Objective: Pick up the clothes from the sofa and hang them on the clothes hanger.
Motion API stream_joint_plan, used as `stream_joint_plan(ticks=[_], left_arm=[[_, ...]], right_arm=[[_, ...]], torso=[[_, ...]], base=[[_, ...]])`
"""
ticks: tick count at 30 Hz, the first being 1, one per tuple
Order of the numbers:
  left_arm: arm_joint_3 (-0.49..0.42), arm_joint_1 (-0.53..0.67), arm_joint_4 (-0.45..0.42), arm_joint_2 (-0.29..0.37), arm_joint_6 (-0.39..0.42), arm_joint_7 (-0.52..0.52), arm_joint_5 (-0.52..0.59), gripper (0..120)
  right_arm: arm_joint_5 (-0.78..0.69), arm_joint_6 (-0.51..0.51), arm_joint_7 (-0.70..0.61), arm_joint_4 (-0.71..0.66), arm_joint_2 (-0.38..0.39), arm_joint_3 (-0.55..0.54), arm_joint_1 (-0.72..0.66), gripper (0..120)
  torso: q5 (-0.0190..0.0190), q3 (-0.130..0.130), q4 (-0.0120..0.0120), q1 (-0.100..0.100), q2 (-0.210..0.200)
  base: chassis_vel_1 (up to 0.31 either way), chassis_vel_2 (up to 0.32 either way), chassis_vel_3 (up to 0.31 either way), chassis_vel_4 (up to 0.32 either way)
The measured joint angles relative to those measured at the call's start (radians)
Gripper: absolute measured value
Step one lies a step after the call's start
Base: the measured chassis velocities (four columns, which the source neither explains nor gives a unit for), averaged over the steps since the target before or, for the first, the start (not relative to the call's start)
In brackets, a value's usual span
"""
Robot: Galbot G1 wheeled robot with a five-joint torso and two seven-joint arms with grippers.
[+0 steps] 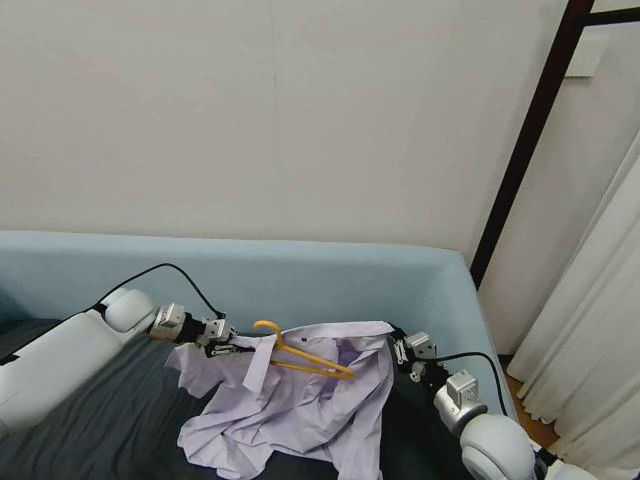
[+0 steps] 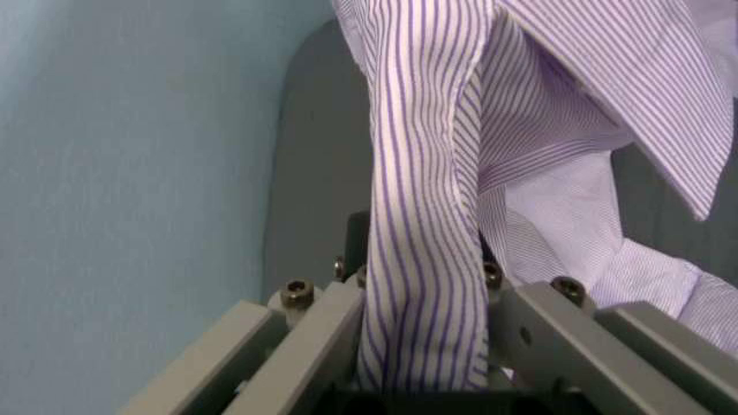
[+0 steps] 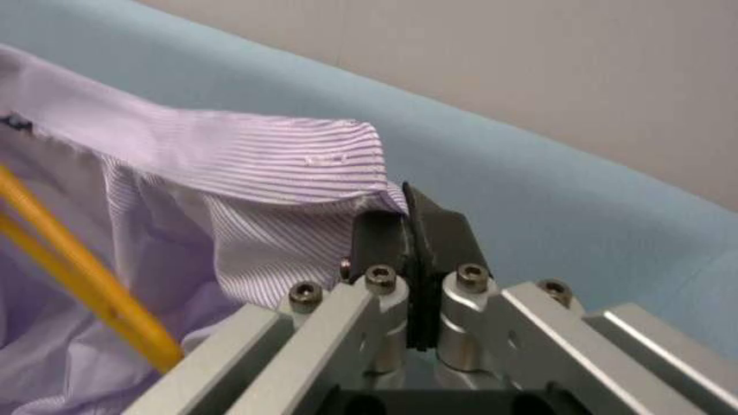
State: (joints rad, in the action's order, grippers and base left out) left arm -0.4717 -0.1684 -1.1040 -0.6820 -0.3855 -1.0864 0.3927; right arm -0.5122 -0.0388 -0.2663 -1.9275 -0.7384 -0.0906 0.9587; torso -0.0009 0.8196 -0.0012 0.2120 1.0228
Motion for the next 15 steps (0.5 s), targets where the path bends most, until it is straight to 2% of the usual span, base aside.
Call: stream_joint_plan(ticks=[10,15], left_arm=[[0.007,-0.016,-0.040,0.016,0.036,0.078,0.034,1],[-0.053,-0.017,-0.108,0.007,0.073,0.100,0.069,1]], right_arm=[[0.005,-0.019,0.004,-0.073,0.013,0.005,0.022,0],[-0.012,-0.049,-0.003,-0.120,0.029,-0.014,0.012,0]], torso=[[0.0001,0.000,0.0000,0.000,0.000],[0.0001,0.000,0.0002,0.000,0.000]], base=[[0.000,0.000,0.000,0.000],[0.000,0.000,0.000,0.000]])
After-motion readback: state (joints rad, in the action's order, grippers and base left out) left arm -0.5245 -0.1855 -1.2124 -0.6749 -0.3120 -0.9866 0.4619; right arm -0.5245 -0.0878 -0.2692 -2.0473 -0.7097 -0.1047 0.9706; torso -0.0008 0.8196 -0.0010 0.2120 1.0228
